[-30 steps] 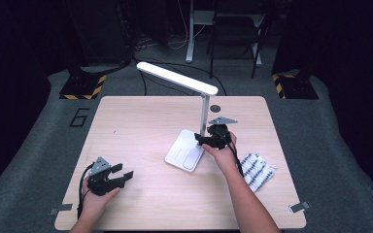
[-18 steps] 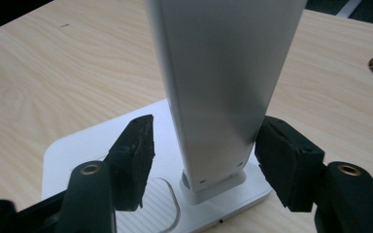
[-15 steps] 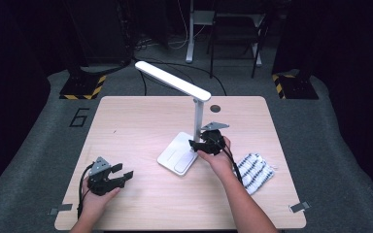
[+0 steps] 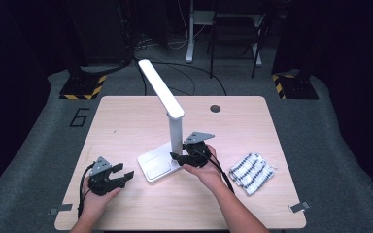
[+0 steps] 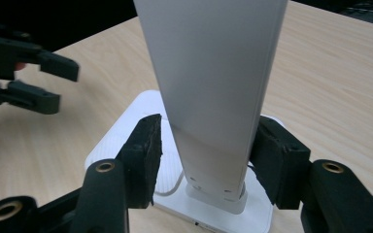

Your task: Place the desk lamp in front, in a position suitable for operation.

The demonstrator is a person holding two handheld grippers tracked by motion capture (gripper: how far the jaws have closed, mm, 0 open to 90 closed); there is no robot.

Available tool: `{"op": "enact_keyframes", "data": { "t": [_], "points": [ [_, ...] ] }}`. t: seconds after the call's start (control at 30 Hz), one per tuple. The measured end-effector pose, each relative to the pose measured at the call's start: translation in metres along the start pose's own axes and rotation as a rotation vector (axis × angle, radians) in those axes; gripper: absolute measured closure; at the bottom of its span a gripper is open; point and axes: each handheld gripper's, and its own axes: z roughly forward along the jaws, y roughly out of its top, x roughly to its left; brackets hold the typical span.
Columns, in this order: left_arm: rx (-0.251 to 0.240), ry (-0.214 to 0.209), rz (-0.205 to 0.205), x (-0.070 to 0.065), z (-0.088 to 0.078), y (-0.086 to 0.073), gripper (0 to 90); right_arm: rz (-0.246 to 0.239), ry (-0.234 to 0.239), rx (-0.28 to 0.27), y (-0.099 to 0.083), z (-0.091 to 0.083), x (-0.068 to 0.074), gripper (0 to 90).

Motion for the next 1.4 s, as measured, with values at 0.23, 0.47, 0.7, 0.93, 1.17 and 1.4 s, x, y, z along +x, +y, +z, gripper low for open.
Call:
{"op": "enact_keyframes", "data": {
  "t": [0.23, 0.47, 0.7, 0.93, 1.17, 1.4],
  "points": [
    [0.018, -0.004, 0.005, 0.000, 0.000, 0.000, 39.2, -0.039, 0.070, -0.006, 0.000, 0.005, 0.021, 49.8],
    [0.024, -0.003, 0.014, -0.001, 0.002, 0.000, 39.1, -0.053, 0.068, -0.007, -0.001, 0.012, 0.029, 57.6],
    [0.024, -0.008, 0.008, -0.002, 0.002, 0.000, 39.1, -0.078, 0.147, 0.036, -0.008, 0.011, 0.042, 80.0],
    [0.023, -0.010, 0.033, -0.006, 0.004, 0.001, 39.1, -0.079, 0.121, 0.048, -0.017, 0.016, 0.052, 75.9],
    [0.015, -0.066, 0.041, -0.022, 0.008, 0.017, 39.6, -0.058, 0.065, 0.038, -0.023, 0.007, 0.047, 65.3],
    [-0.019, -0.112, 0.065, -0.041, 0.014, 0.042, 40.6, -0.012, 0.028, 0.042, -0.041, -0.015, 0.038, 59.2]
  ]
}}
